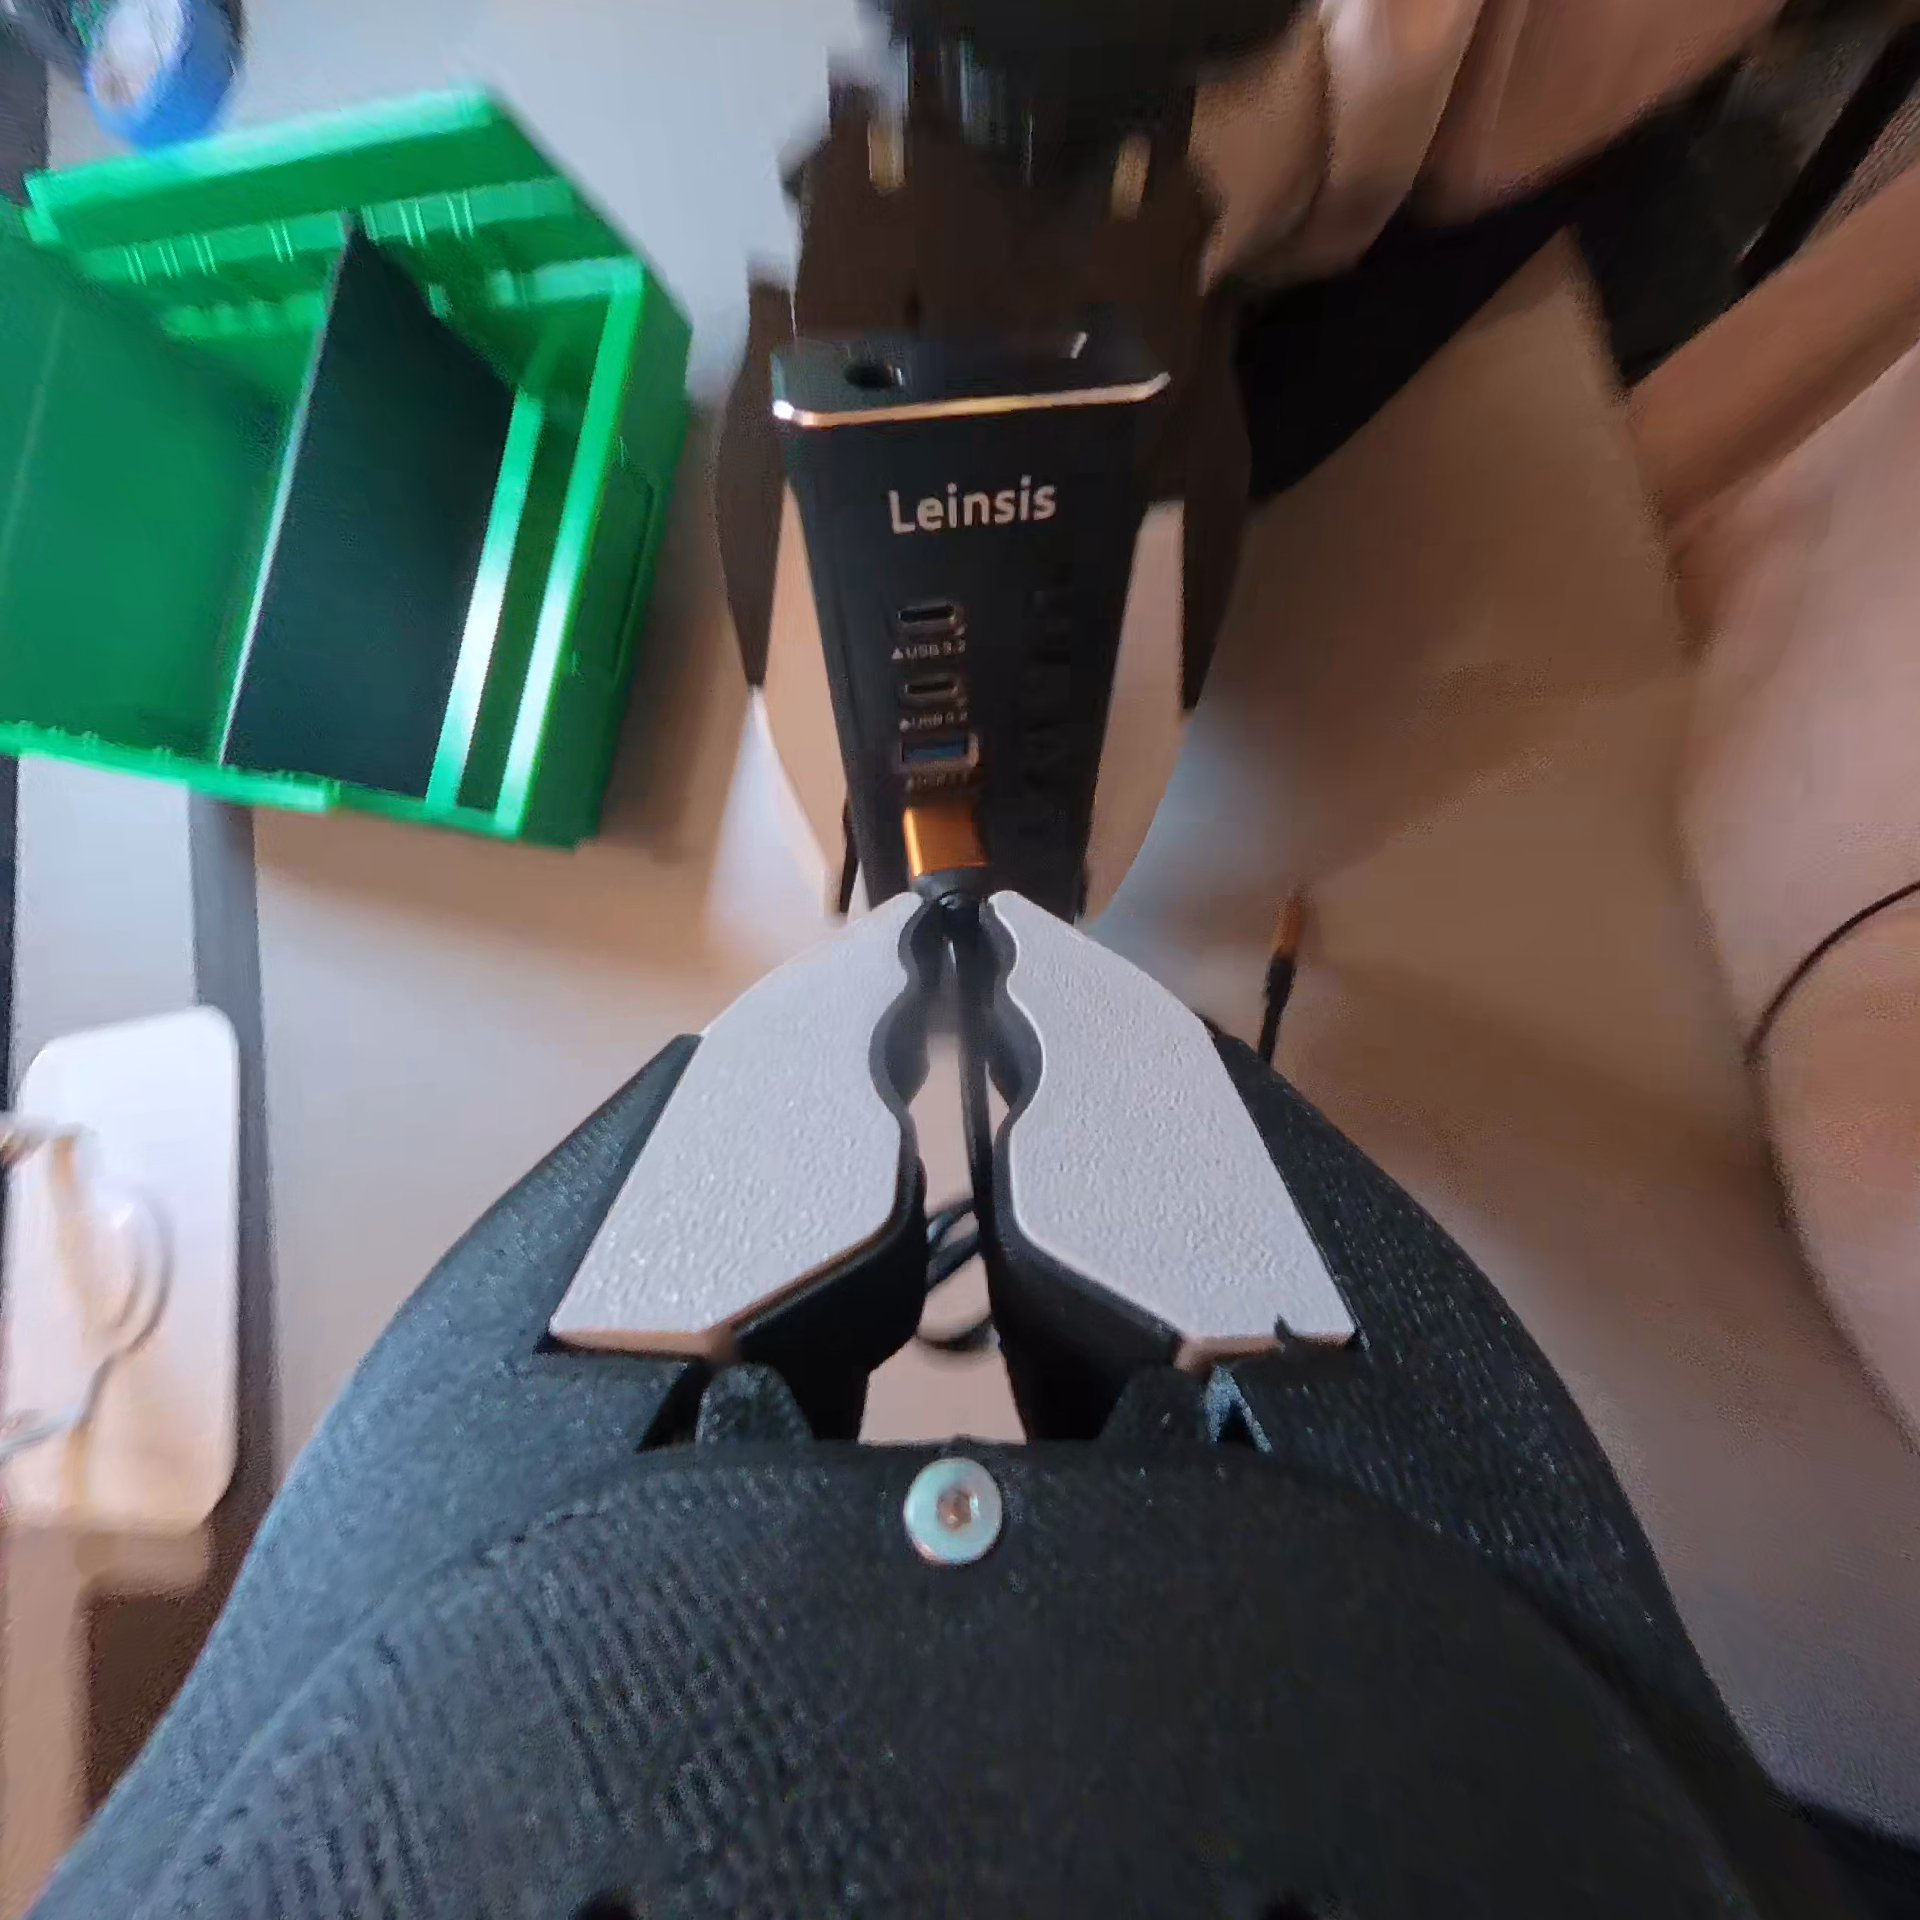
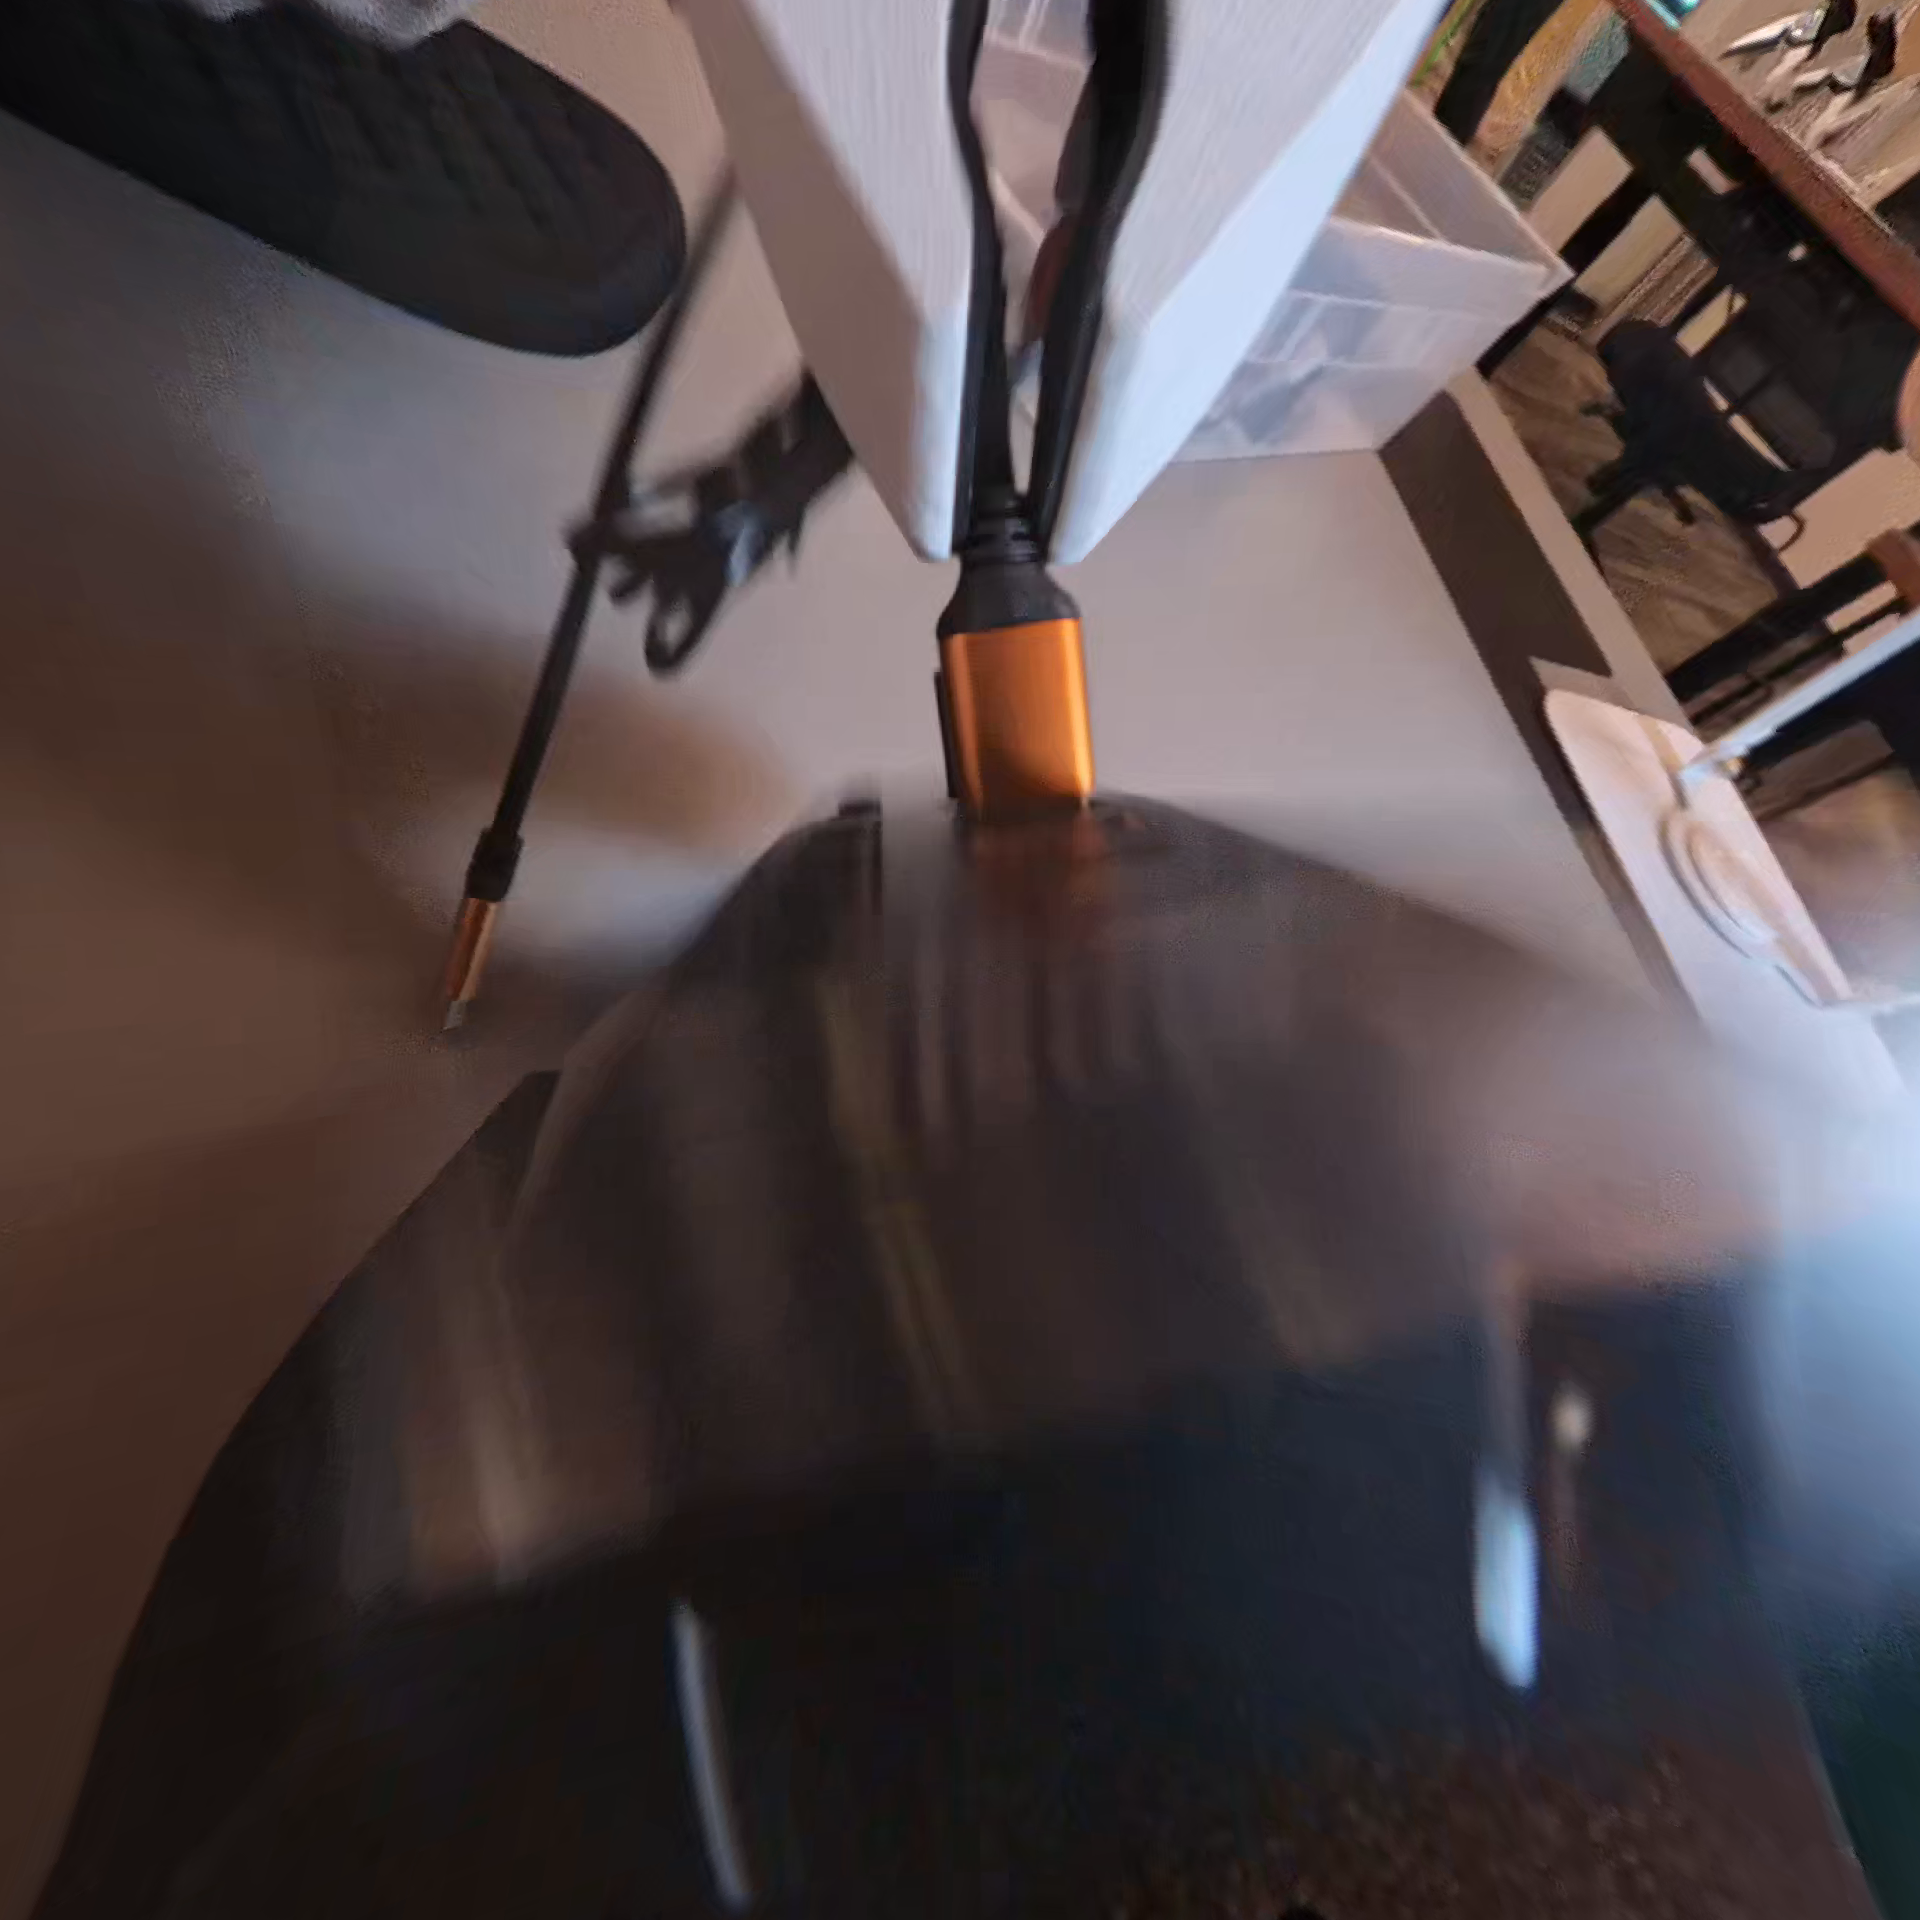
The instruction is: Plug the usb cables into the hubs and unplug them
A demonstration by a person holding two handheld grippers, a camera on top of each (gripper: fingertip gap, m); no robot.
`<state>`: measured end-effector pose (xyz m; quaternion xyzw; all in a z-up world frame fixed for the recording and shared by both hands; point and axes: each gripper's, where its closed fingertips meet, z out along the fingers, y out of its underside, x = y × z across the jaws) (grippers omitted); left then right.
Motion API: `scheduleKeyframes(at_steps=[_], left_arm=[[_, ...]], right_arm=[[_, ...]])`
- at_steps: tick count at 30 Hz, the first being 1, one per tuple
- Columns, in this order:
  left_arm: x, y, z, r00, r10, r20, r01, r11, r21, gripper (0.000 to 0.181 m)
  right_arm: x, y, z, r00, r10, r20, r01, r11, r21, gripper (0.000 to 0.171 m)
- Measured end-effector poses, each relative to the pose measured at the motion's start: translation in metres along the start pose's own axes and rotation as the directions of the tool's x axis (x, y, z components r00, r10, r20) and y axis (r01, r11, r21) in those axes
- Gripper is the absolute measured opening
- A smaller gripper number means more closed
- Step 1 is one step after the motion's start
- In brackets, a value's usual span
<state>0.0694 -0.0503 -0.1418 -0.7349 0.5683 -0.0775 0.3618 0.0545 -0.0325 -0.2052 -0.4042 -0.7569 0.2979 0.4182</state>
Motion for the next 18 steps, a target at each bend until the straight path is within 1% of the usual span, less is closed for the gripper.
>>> scheduleKeyframes(at_steps=[1,2,4,6,9,11,13,15,17,18], left_arm=[[0.004,-0.015,-0.002,1.0,-0.015,-0.026,0.017,0.997,0.077,0.007],[0.003,-0.021,-0.006,1.0,-0.009,-0.014,0.01,0.996,0.085,0.007],[-0.005,-0.024,-0.018,0.998,0.029,0.062,-0.032,0.998,0.048,0.007],[-0.011,-0.025,-0.03,0.991,0.059,0.119,-0.064,0.997,0.038,0.007],[-0.014,-0.02,-0.033,0.993,0.015,0.119,-0.023,0.998,0.064,0.007],[-0.017,-0.016,-0.033,0.994,-0.003,0.107,-0.005,0.997,0.073,0.007],[-0.019,-0.016,-0.033,0.995,-0.015,0.101,0.005,0.995,0.095,0.007],[-0.02,-0.016,-0.032,0.995,-0.028,0.092,0.017,0.994,0.112,0.007],[-0.018,-0.017,-0.029,0.997,-0.036,0.064,0.027,0.991,0.131,0.007],[-0.017,-0.018,-0.027,0.998,-0.039,0.052,0.032,0.989,0.143,0.007]], right_arm=[[-0.006,-0.006,0.003,1.0,-0.017,0.021,0.016,0.999,0.038,0.067],[0.0,-0.01,0.003,1.0,0.0,-0.029,0.001,0.998,0.06,0.069],[0.015,-0.024,-0.005,0.996,-0.005,-0.087,0.013,0.996,0.093,0.073],[0.024,-0.035,-0.015,0.995,0.007,-0.101,0.006,0.991,0.132,0.08],[0.019,-0.034,-0.018,0.996,0.056,-0.068,-0.044,0.985,0.166,0.096],[0.012,-0.035,-0.02,0.996,0.084,-0.016,-0.079,0.977,0.196,0.106],[0.014,-0.038,-0.022,0.994,0.107,-0.009,-0.102,0.968,0.228,0.09],[0.019,-0.047,-0.026,0.992,0.126,-0.021,-0.114,0.95,0.291,0.074],[0.019,-0.054,-0.028,0.99,0.142,-0.006,-0.131,0.932,0.338,0.088],[0.019,-0.055,-0.027,0.991,0.136,-0.018,-0.121,0.93,0.346,0.138]])
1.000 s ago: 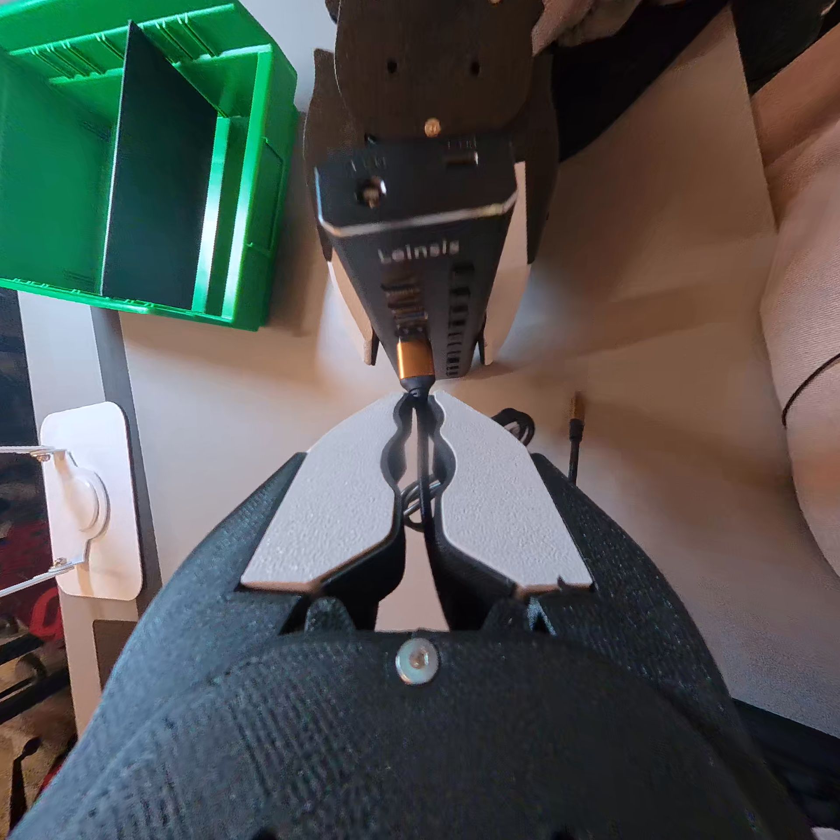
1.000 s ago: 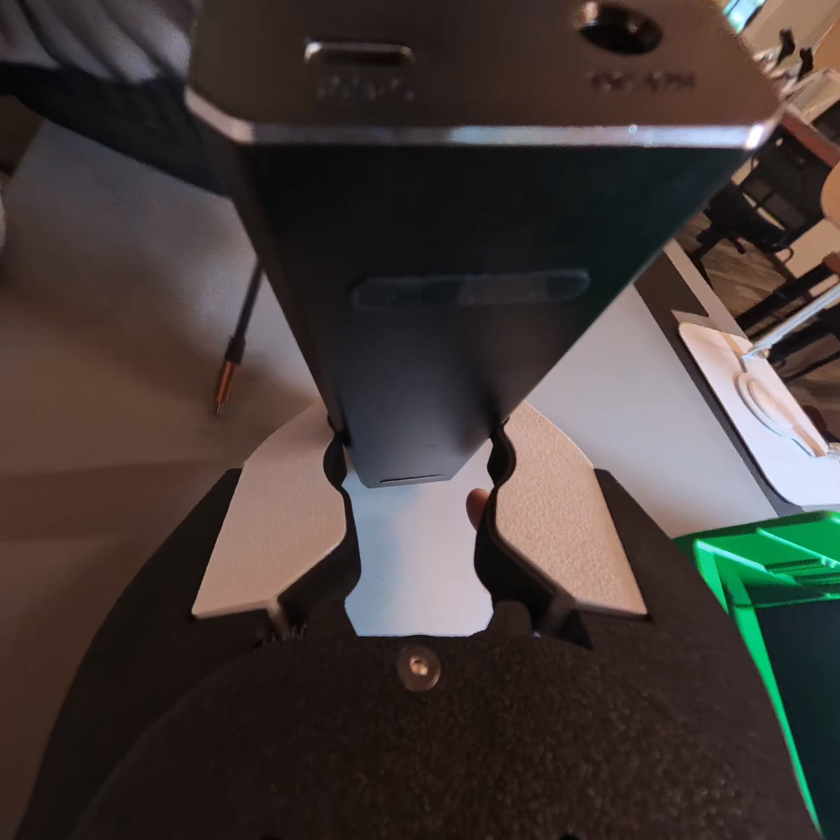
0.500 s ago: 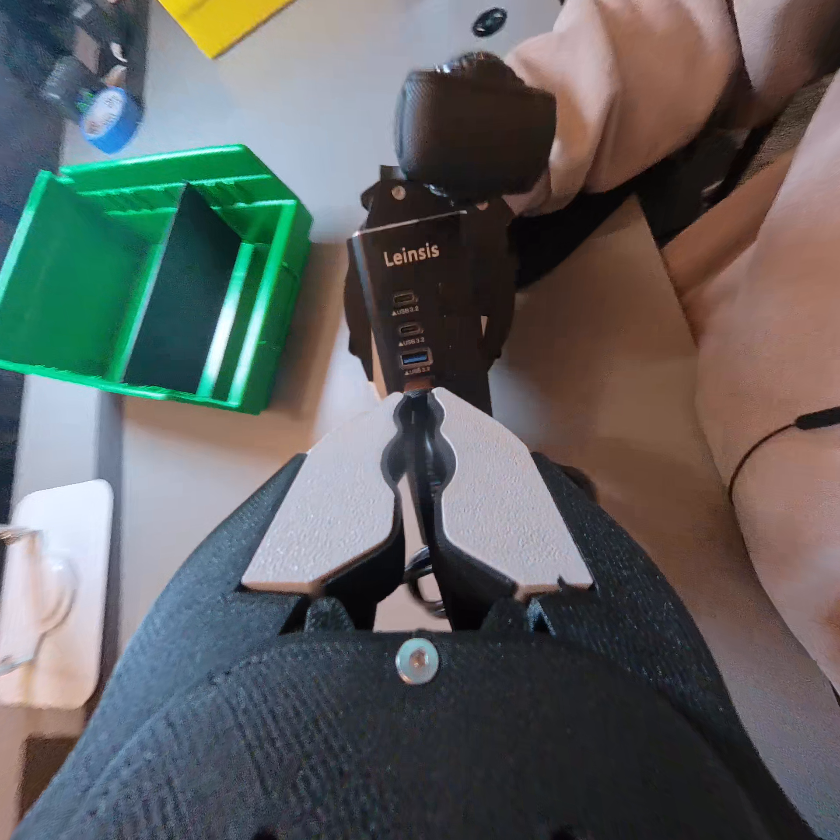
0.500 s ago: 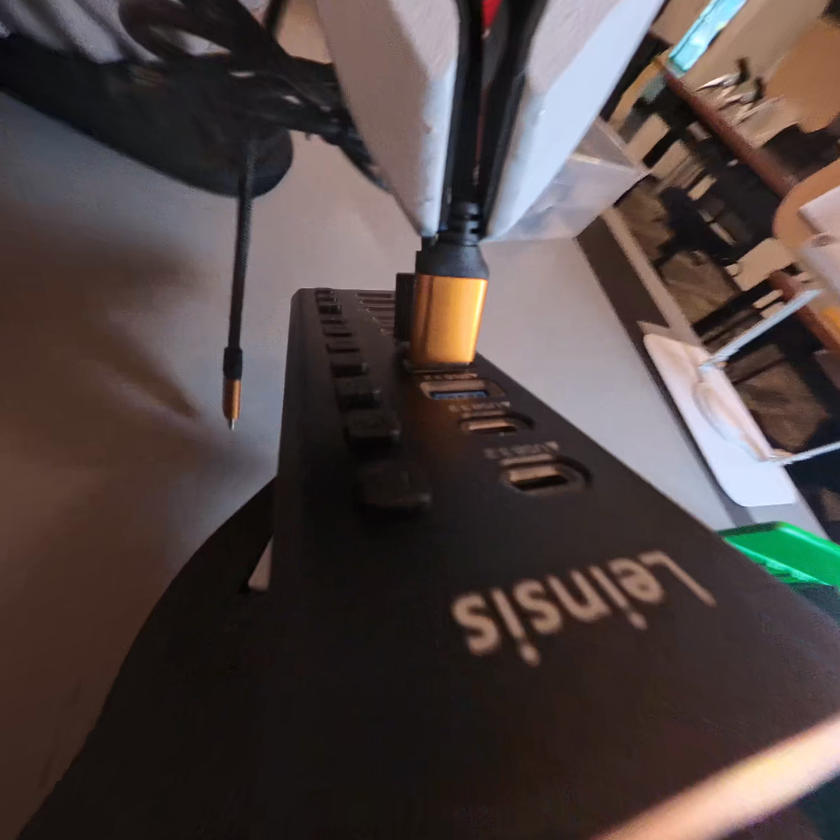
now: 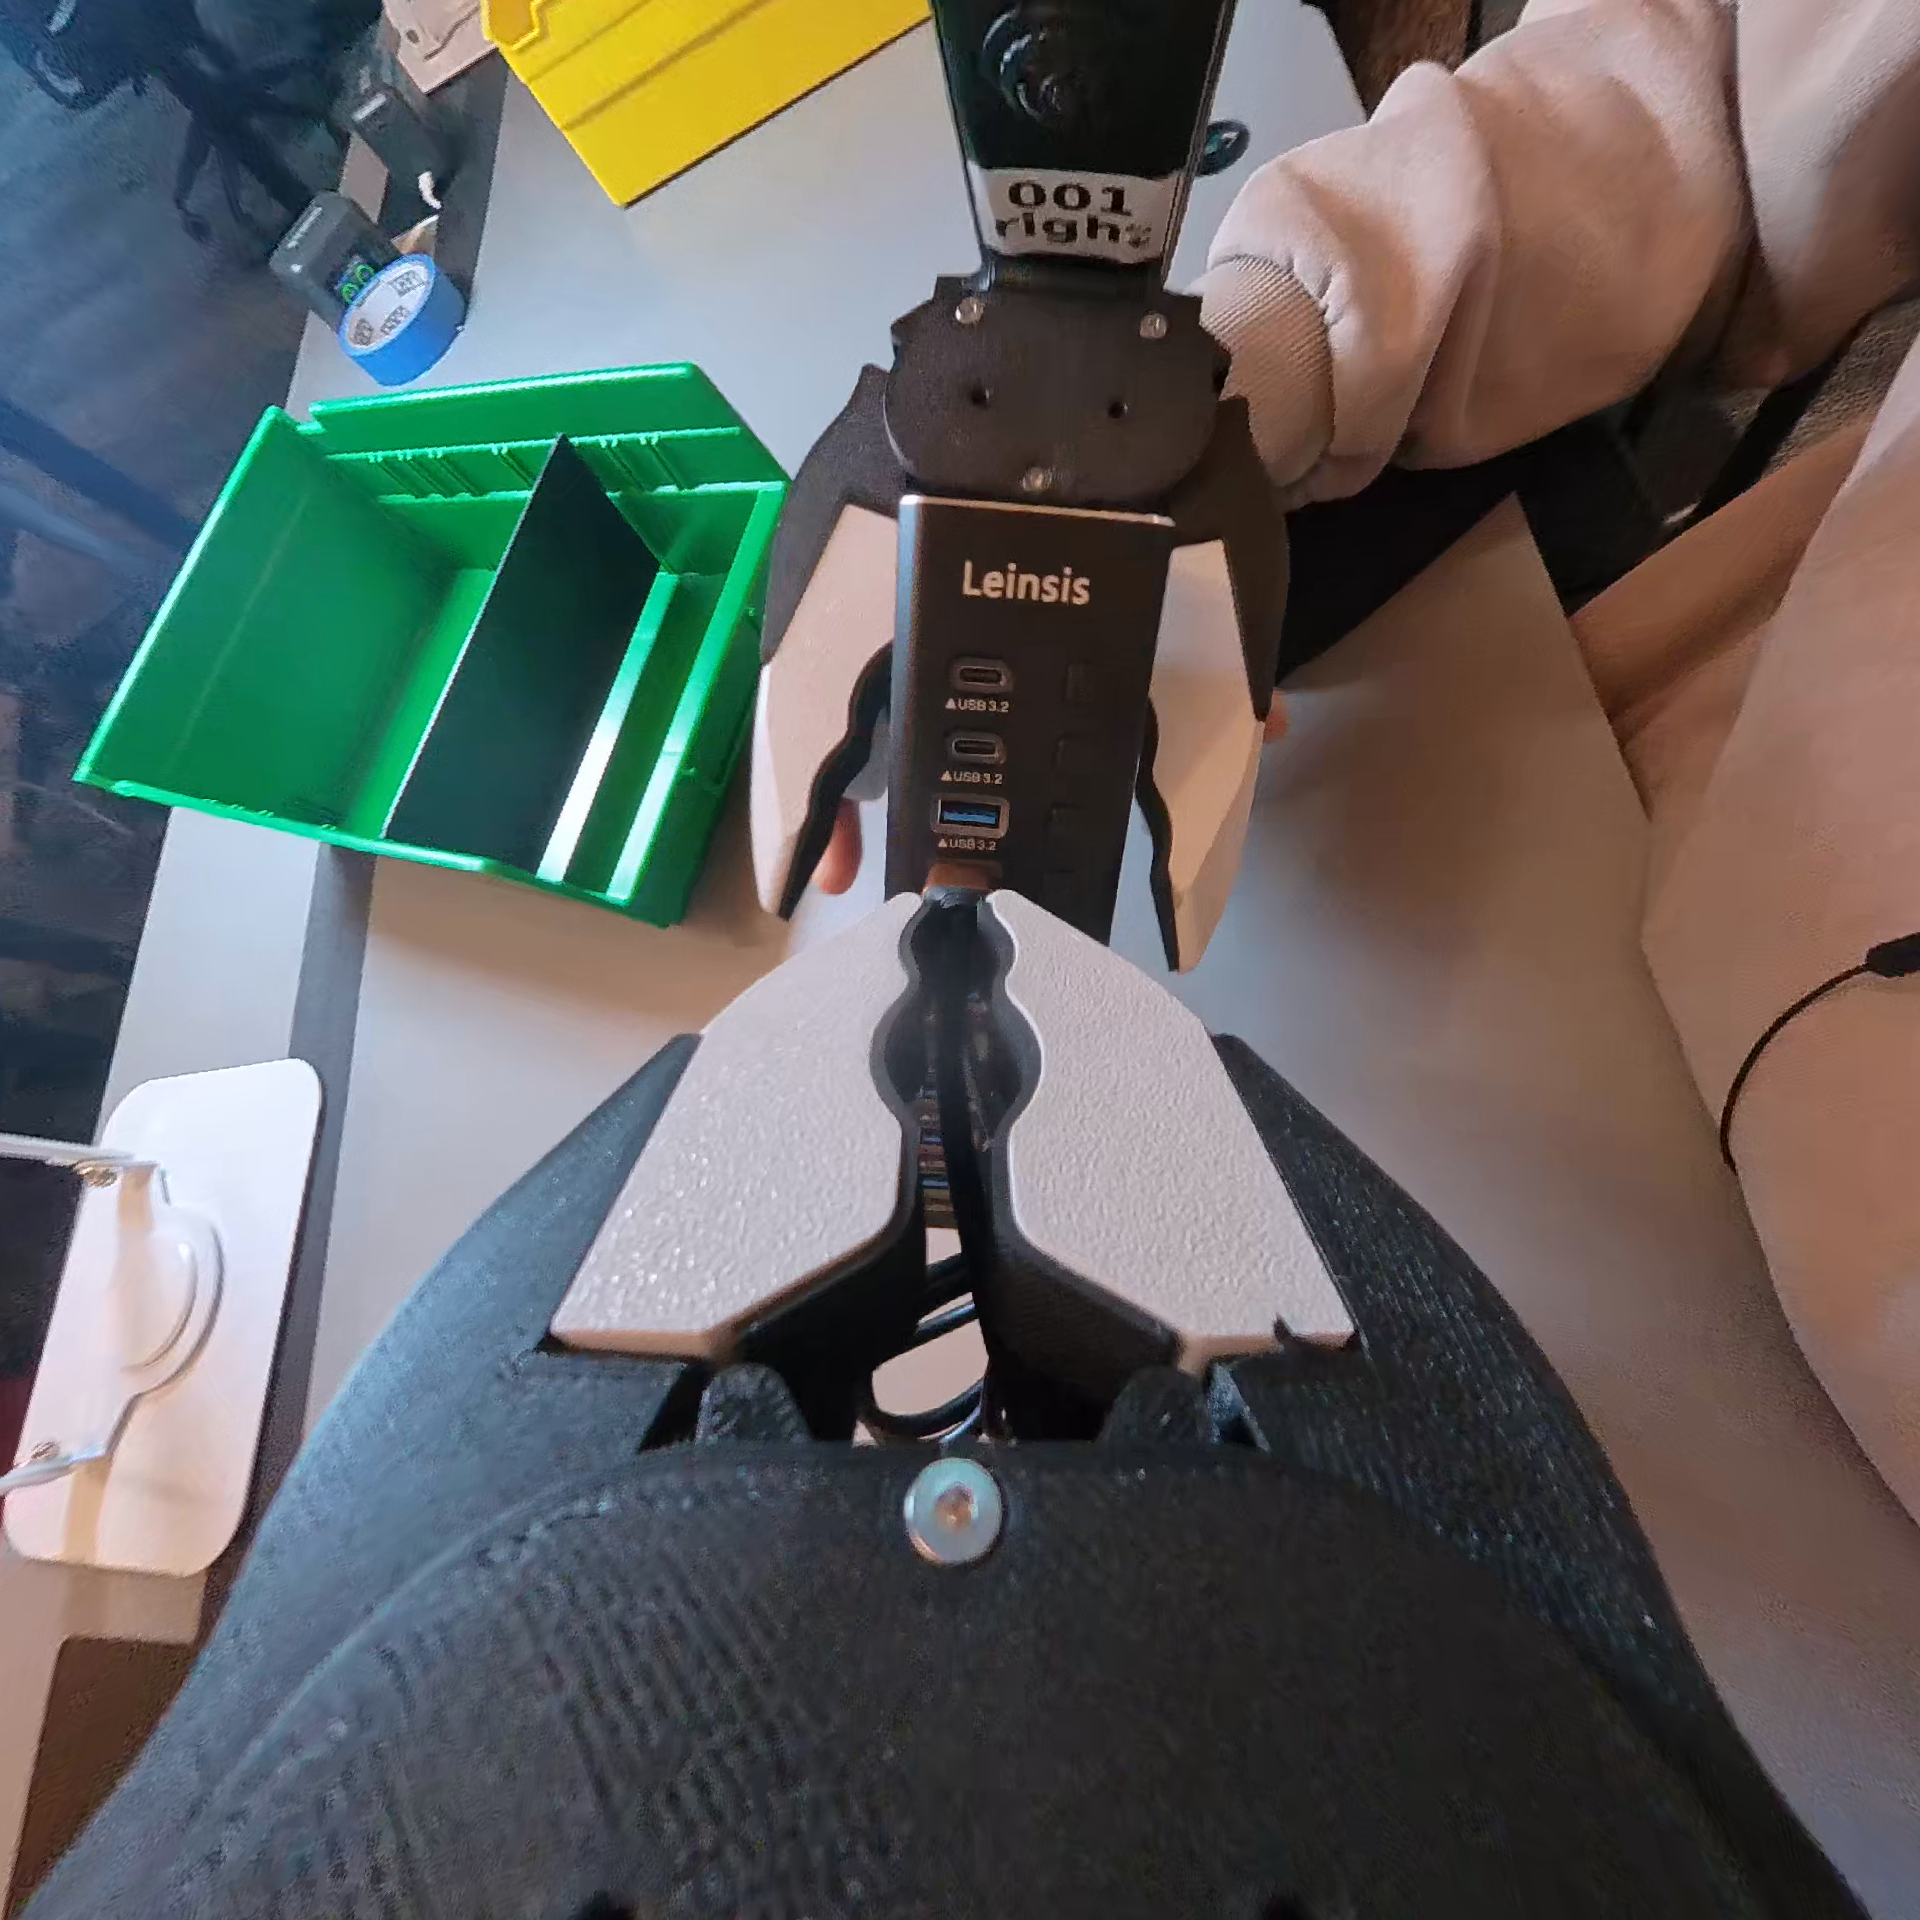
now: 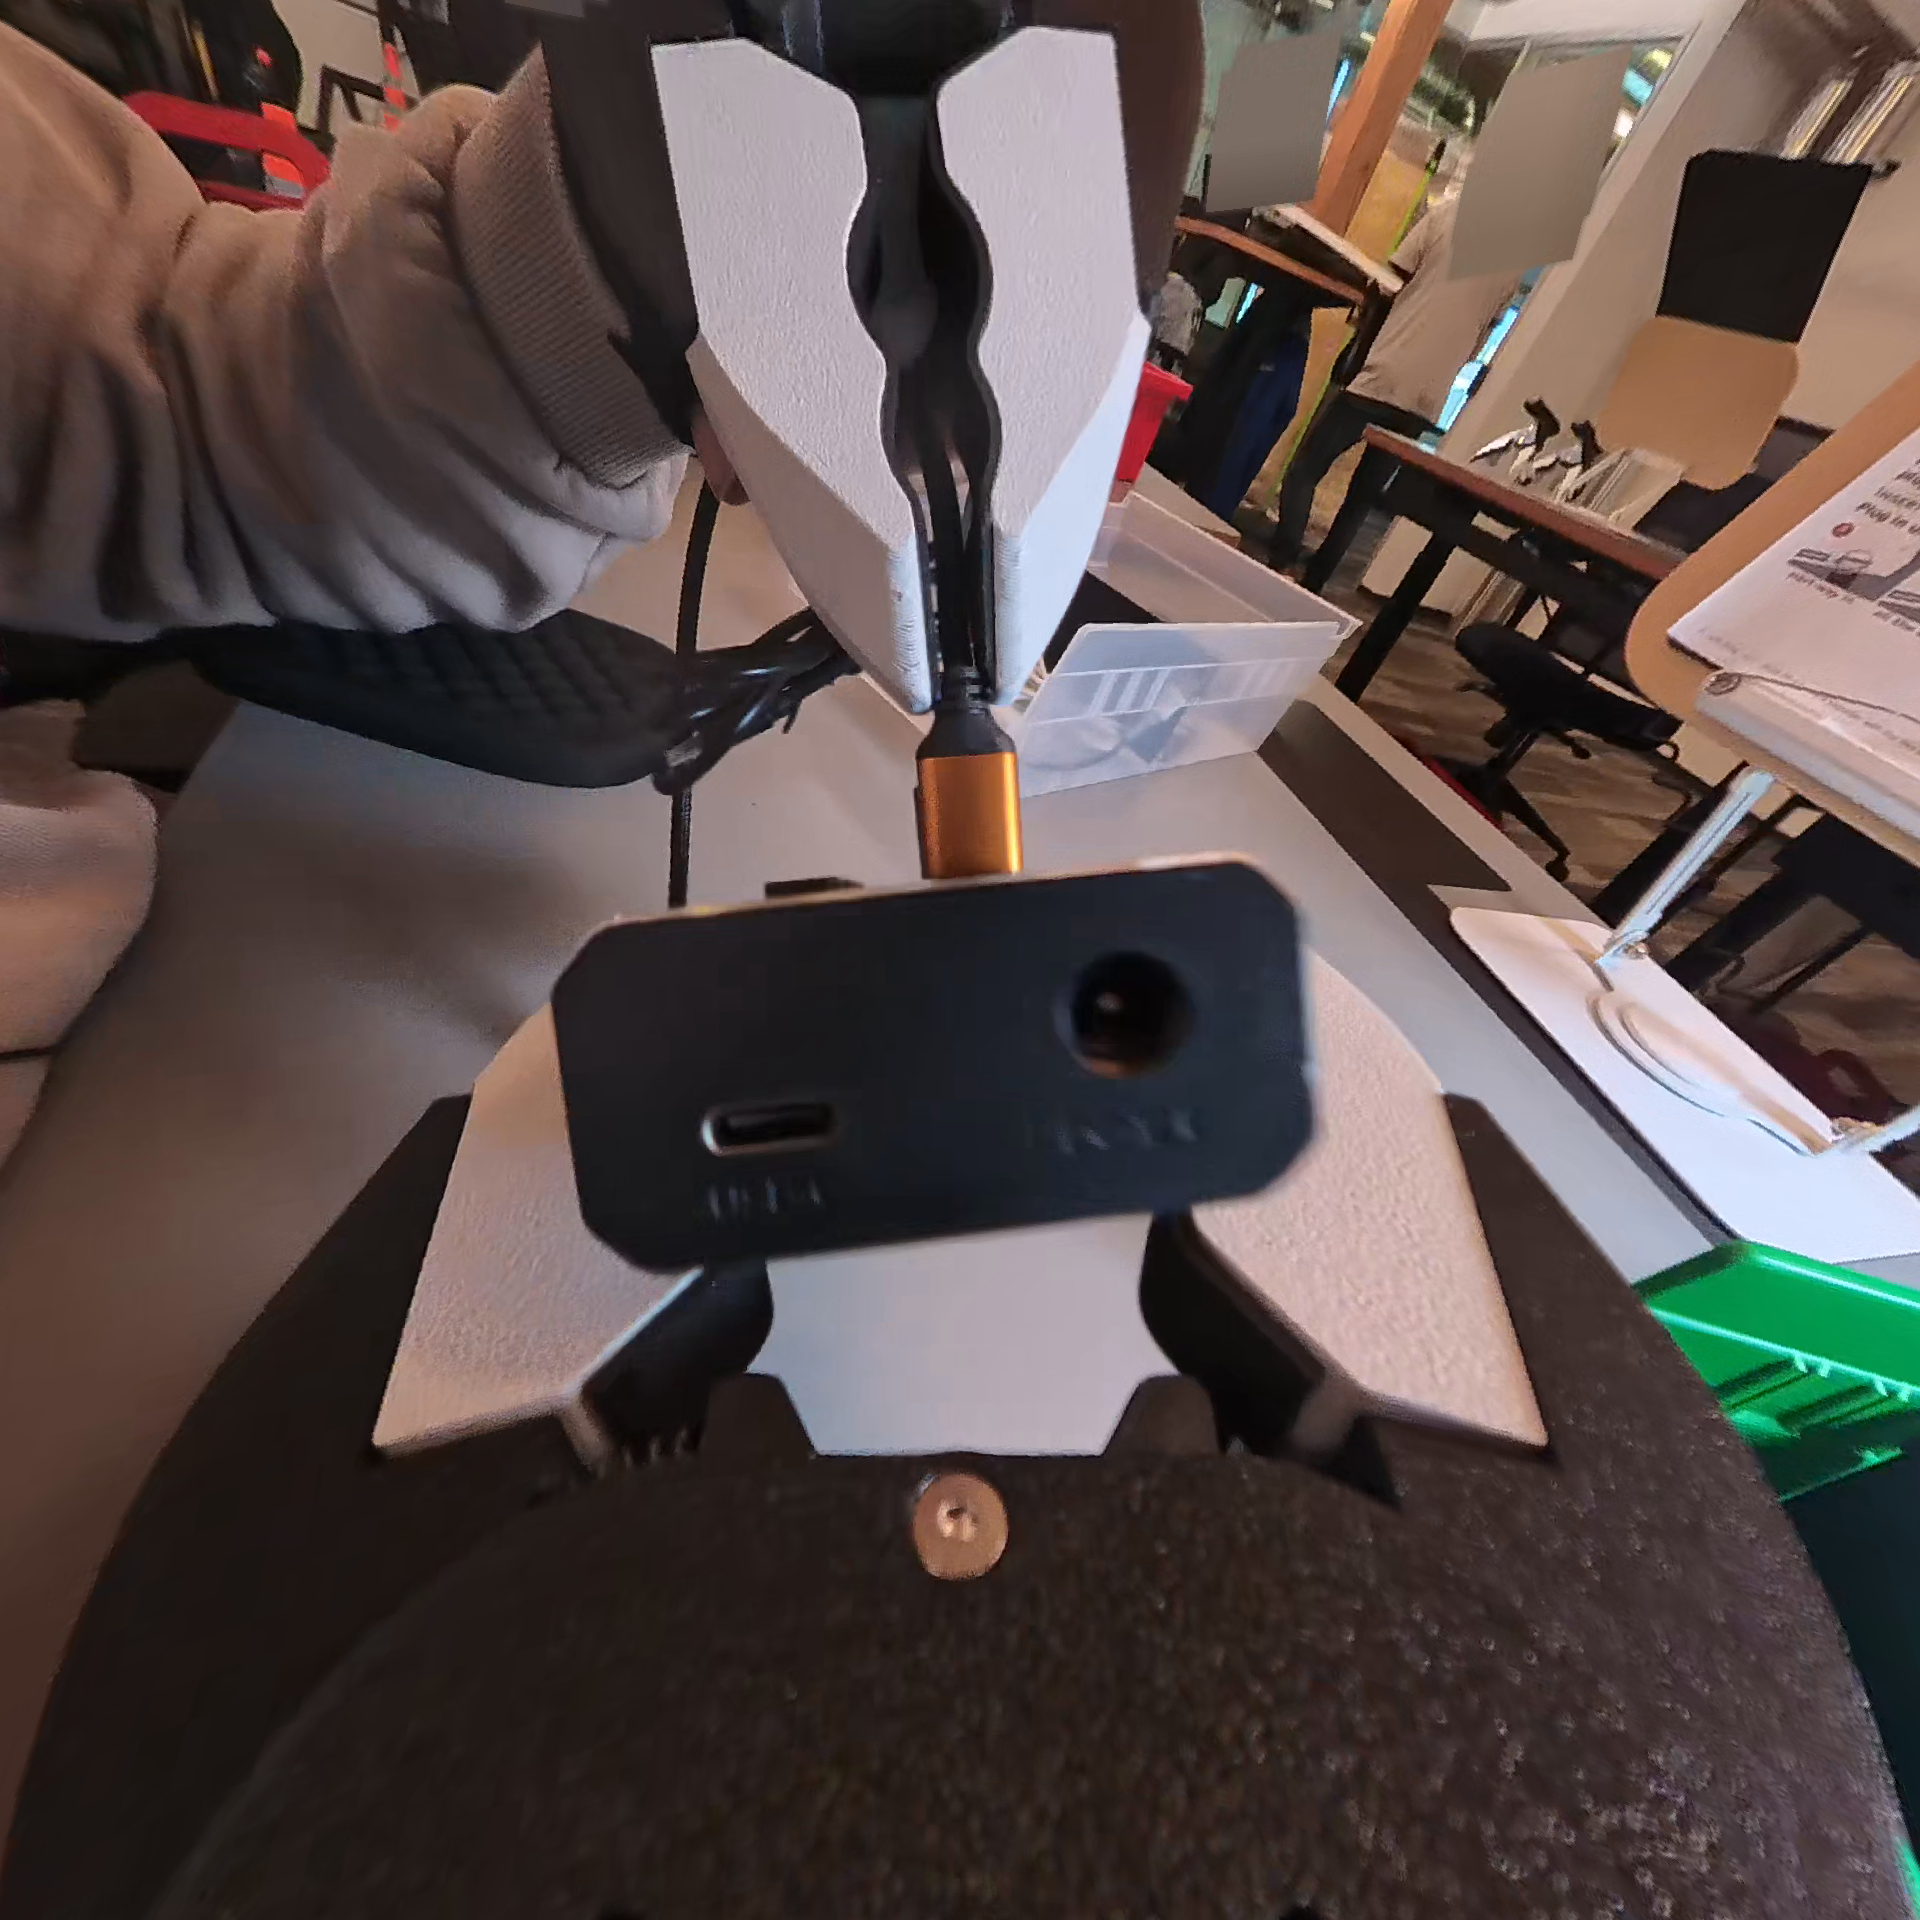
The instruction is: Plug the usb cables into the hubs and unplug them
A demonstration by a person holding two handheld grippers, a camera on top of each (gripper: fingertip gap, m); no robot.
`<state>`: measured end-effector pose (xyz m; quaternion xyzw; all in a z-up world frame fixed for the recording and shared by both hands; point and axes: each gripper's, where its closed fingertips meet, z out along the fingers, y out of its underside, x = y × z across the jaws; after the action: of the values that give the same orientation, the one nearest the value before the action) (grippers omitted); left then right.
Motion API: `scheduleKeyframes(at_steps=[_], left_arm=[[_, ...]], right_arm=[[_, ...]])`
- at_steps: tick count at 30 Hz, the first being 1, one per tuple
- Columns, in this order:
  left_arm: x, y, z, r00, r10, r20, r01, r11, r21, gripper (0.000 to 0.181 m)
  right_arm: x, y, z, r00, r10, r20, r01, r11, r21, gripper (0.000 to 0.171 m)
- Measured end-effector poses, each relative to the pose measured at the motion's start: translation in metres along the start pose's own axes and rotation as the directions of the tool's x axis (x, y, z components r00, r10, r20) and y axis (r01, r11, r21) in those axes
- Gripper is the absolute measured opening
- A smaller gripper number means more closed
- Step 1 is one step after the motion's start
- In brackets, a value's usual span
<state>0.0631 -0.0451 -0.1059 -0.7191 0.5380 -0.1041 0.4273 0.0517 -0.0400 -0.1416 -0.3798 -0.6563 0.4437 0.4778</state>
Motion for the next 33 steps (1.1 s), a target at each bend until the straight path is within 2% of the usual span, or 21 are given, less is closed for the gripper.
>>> scheduleKeyframes(at_steps=[5,11,15,16,20,22,24,28,30,33], left_arm=[[0.001,-0.002,0.006,0.999,-0.032,-0.023,0.034,0.998,0.047,0.007],[-0.008,-0.006,0.002,0.998,-0.069,0.0,0.069,0.989,0.13,0.012],[-0.034,-0.013,-0.025,0.983,-0.152,0.104,0.124,0.963,0.241,0.043],[-0.042,-0.016,-0.038,0.974,-0.176,0.139,0.131,0.949,0.285,0.046],[-0.067,-0.008,-0.078,0.925,-0.28,0.256,0.158,0.898,0.41,0.051],[-0.064,0.011,-0.078,0.913,-0.318,0.255,0.199,0.894,0.401,0.048],[-0.054,0.038,-0.067,0.909,-0.339,0.242,0.246,0.906,0.345,0.049],[-0.034,0.084,-0.039,0.897,-0.386,0.217,0.319,0.903,0.289,0.049],[-0.029,0.097,-0.028,0.884,-0.43,0.185,0.364,0.88,0.306,0.046],[-0.028,0.11,-0.016,0.869,-0.47,0.152,0.416,0.863,0.287,0.046]], right_arm=[[-0.003,0.002,-0.002,1.0,-0.02,-0.01,0.02,1.0,0.01,0.106],[0.002,-0.009,-0.009,0.998,0.07,0.007,-0.07,0.997,0.028,0.069],[0.029,-0.03,-0.034,0.988,0.144,-0.05,-0.137,0.983,0.122,0.069],[0.041,-0.039,-0.045,0.984,0.16,-0.074,-0.146,0.976,0.158,0.069],[0.107,-0.077,-0.093,0.956,0.173,-0.236,-0.11,0.96,0.259,0.069],[0.152,-0.09,-0.114,0.927,0.168,-0.336,-0.081,0.963,0.258,0.069],[0.204,-0.091,-0.128,0.874,0.112,-0.473,-0.03,0.984,0.177,0.069],[0.306,-0.056,-0.138,0.757,0.156,-0.635,-0.112,0.988,0.11,0.069],[0.348,-0.018,-0.136,0.672,0.243,-0.7,-0.215,0.968,0.129,0.069],[0.383,0.045,-0.121,0.565,0.345,-0.75,-0.354,0.922,0.158,0.07]])
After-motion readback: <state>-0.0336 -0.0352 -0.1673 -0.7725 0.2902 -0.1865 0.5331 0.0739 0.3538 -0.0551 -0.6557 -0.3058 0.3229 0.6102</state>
